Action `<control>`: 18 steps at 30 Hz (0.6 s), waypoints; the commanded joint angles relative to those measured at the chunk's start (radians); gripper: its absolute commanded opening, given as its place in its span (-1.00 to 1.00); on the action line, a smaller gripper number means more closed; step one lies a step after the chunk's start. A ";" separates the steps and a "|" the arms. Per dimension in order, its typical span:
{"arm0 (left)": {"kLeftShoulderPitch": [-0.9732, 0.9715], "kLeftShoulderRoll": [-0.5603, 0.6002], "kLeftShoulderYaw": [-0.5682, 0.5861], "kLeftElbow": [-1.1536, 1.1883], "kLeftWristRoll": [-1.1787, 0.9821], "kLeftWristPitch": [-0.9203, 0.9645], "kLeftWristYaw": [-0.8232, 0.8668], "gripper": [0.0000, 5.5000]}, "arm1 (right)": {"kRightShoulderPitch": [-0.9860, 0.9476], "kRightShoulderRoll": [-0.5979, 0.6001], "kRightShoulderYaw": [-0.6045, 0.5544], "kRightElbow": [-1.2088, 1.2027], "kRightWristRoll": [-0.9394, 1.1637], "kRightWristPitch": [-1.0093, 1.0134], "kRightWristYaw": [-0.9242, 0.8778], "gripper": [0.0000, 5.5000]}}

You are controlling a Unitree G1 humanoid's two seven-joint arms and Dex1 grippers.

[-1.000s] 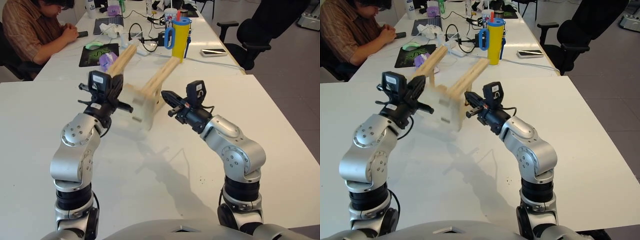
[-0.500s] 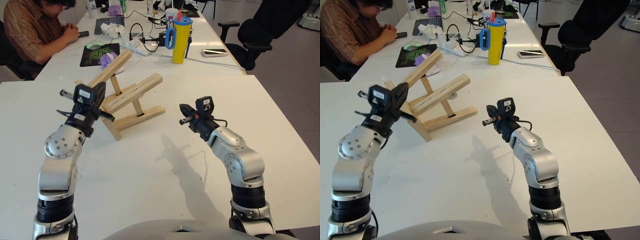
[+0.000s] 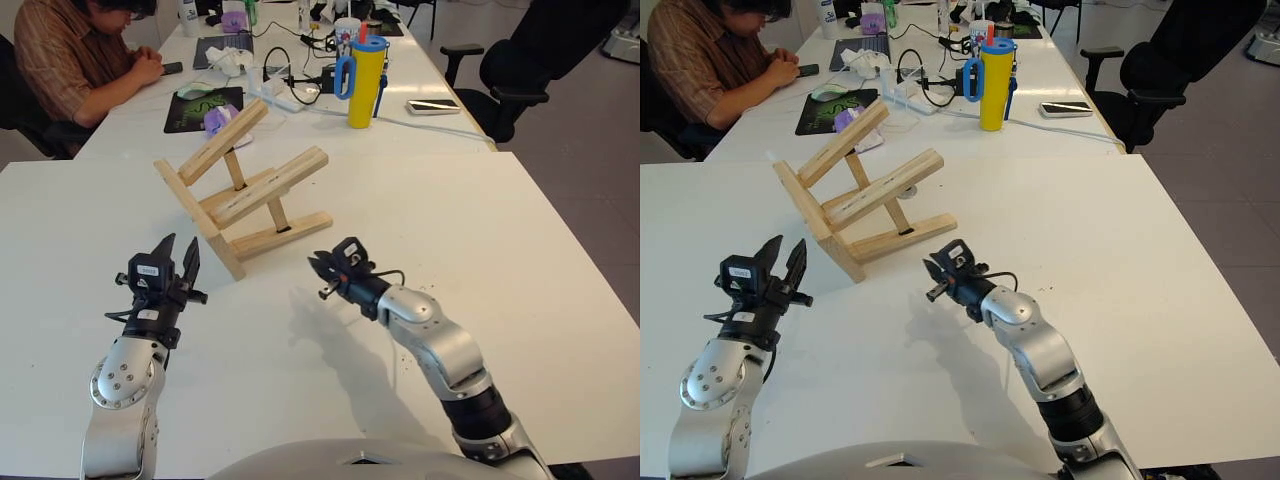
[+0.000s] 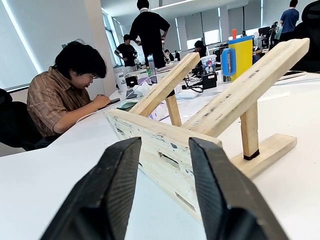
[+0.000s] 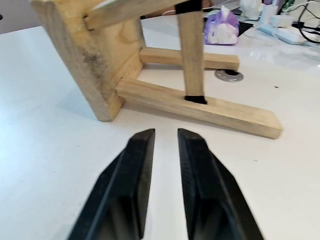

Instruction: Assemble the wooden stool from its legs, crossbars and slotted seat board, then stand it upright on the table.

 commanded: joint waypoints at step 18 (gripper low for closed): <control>-0.129 -0.318 -0.168 0.191 0.071 0.169 0.342 0.15 | -0.133 -0.036 -0.016 0.172 -0.006 -0.001 0.175 0.42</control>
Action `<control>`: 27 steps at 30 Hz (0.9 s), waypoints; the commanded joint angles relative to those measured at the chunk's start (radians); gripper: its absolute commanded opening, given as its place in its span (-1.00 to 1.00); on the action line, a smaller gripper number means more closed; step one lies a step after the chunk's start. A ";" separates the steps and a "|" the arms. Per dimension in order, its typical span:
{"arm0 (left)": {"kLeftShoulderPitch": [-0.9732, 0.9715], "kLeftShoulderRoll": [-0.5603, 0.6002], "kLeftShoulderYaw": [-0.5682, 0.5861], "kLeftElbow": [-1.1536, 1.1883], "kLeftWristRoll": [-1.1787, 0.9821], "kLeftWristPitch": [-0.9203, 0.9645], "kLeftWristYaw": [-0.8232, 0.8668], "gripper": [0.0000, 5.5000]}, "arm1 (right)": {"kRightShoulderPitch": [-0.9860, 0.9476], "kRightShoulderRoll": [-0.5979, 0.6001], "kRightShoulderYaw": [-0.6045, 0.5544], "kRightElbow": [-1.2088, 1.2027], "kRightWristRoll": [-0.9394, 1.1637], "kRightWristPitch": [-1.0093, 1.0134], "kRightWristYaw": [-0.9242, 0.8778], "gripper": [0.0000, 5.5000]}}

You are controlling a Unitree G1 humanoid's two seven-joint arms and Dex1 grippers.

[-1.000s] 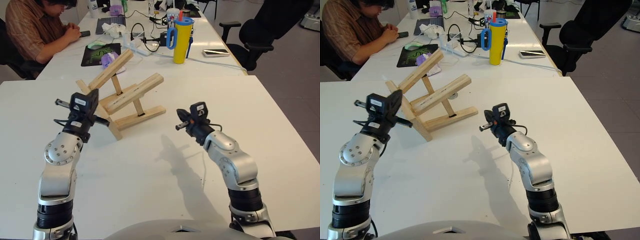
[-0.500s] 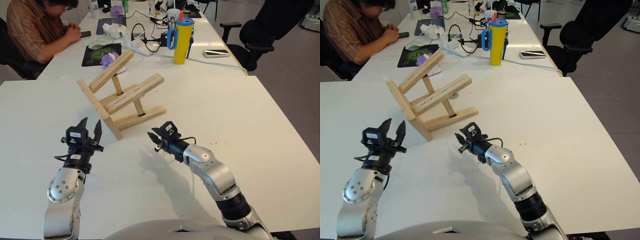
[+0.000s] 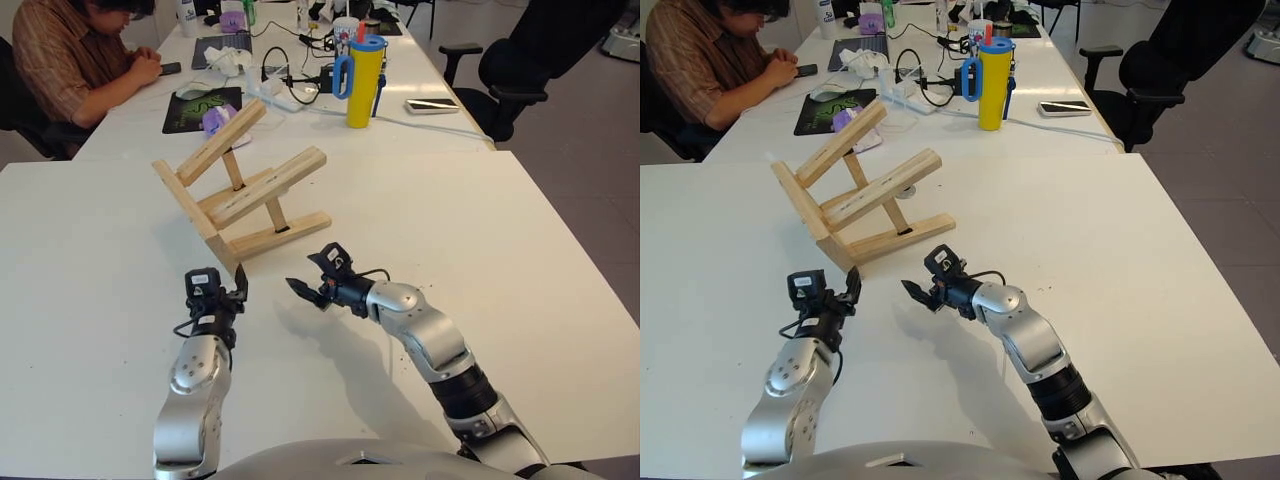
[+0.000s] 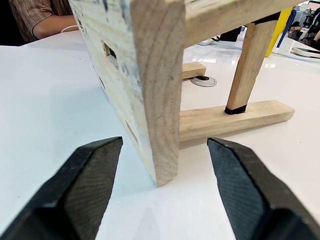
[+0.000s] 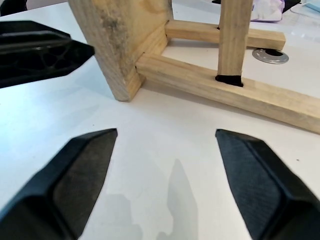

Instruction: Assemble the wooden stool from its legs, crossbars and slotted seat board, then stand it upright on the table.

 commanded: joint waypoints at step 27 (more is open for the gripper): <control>-0.308 -0.015 0.124 0.443 -0.005 -0.206 0.159 -0.43 | -0.053 0.036 -0.016 0.103 -0.055 -0.055 -0.021 0.43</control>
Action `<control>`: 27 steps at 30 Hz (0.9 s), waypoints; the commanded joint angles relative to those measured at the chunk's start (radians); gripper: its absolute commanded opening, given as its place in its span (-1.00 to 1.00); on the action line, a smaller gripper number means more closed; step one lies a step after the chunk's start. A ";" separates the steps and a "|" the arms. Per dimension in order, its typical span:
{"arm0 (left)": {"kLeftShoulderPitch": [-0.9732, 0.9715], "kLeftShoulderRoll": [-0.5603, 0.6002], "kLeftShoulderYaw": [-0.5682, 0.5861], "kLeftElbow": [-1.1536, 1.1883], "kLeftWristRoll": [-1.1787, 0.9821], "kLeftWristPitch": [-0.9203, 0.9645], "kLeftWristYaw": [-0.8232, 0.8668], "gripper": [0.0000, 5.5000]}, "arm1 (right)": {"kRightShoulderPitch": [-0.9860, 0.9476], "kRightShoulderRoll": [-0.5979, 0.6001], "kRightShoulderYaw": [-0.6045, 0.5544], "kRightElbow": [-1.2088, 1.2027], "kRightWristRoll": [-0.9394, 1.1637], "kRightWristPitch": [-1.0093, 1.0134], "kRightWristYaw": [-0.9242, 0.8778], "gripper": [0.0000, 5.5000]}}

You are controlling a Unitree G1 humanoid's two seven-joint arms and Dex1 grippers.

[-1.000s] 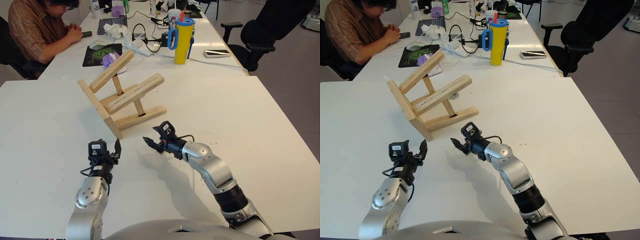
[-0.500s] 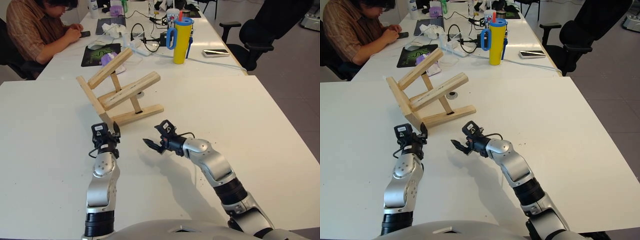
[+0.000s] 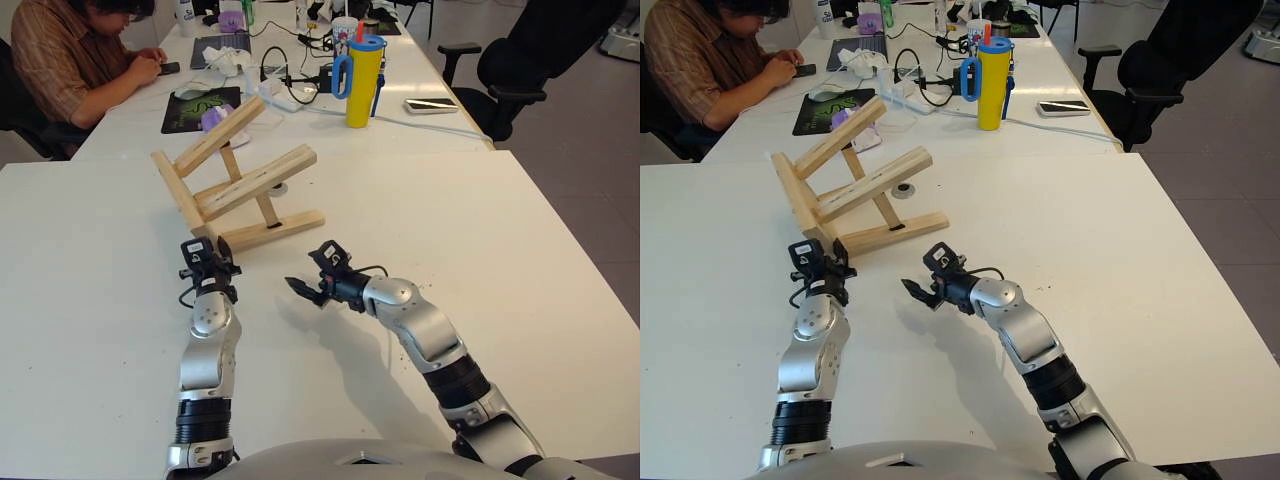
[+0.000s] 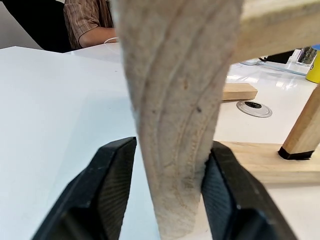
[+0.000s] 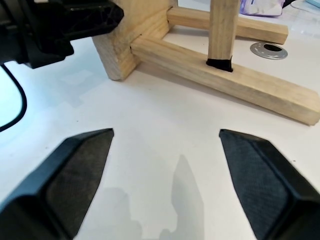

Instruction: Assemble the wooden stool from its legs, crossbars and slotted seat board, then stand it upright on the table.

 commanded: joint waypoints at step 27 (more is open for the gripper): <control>-0.134 0.244 -0.020 0.015 0.095 0.130 -0.221 -0.52 | 0.020 0.074 -0.128 0.041 -0.032 -0.022 -0.149 0.43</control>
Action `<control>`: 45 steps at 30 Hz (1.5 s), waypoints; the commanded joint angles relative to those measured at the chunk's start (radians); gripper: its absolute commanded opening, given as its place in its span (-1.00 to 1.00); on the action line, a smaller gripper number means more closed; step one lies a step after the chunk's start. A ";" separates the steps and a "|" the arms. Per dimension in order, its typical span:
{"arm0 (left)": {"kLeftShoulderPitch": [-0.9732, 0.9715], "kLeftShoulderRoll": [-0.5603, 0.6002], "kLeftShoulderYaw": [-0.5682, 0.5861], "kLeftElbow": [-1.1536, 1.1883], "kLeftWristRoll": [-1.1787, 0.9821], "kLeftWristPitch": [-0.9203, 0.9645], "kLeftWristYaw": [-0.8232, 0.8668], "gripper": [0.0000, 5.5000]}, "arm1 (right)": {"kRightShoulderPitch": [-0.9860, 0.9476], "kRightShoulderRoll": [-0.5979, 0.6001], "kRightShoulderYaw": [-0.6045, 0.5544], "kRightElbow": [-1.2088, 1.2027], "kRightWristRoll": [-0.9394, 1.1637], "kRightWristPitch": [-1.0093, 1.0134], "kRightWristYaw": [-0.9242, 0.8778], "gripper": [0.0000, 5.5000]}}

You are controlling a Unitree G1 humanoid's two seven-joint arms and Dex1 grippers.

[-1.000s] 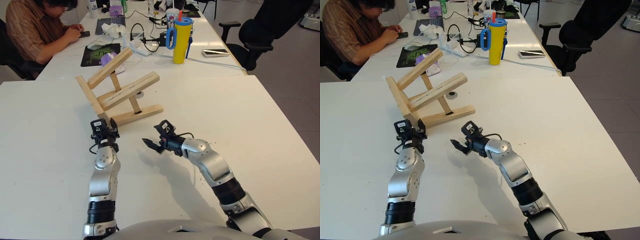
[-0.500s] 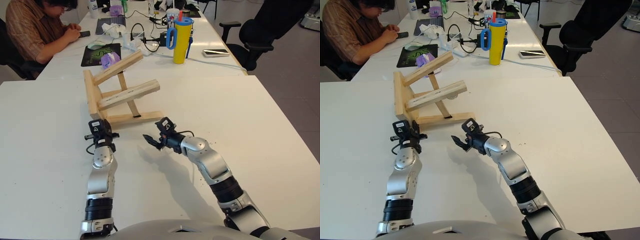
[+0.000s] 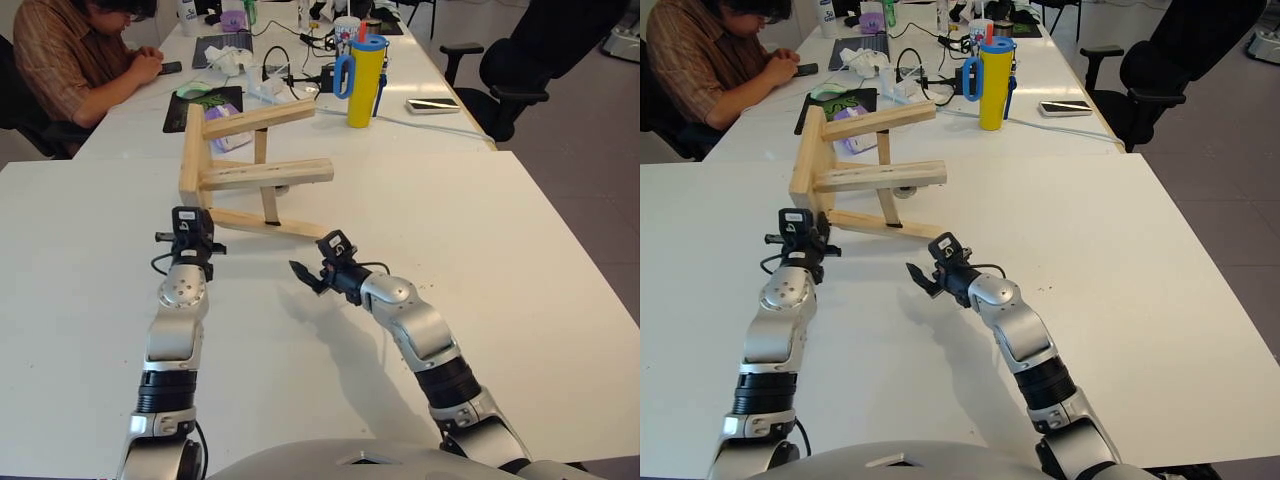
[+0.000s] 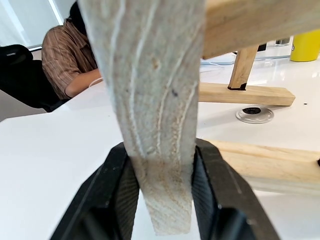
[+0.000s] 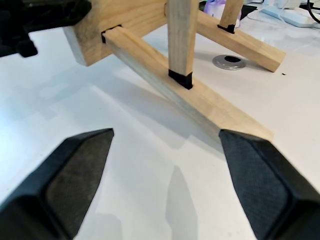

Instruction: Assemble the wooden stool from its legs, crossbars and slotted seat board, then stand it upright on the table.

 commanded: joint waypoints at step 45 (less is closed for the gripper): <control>-0.214 0.161 -0.254 -0.088 0.167 0.105 -0.247 -0.52 | -0.228 0.167 -0.238 0.712 -0.009 -0.343 -0.099 -1.00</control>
